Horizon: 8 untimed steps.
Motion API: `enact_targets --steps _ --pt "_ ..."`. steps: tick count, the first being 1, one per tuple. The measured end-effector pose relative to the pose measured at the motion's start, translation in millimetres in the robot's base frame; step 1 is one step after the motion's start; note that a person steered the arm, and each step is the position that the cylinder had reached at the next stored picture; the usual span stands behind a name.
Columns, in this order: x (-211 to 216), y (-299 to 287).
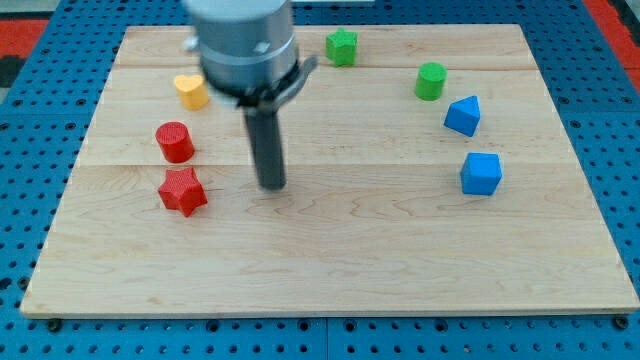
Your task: Adjust the green star at the top center
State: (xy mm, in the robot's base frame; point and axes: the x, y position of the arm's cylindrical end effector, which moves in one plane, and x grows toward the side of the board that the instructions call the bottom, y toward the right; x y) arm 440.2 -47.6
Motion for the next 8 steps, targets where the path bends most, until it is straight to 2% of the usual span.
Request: enact_targets --steps 1,4,5,6,7,8 --pt "-89 7" --pt "-193 12" --pt "-213 12" --pt "-213 72" --pt "-213 92" --pt "-244 80"
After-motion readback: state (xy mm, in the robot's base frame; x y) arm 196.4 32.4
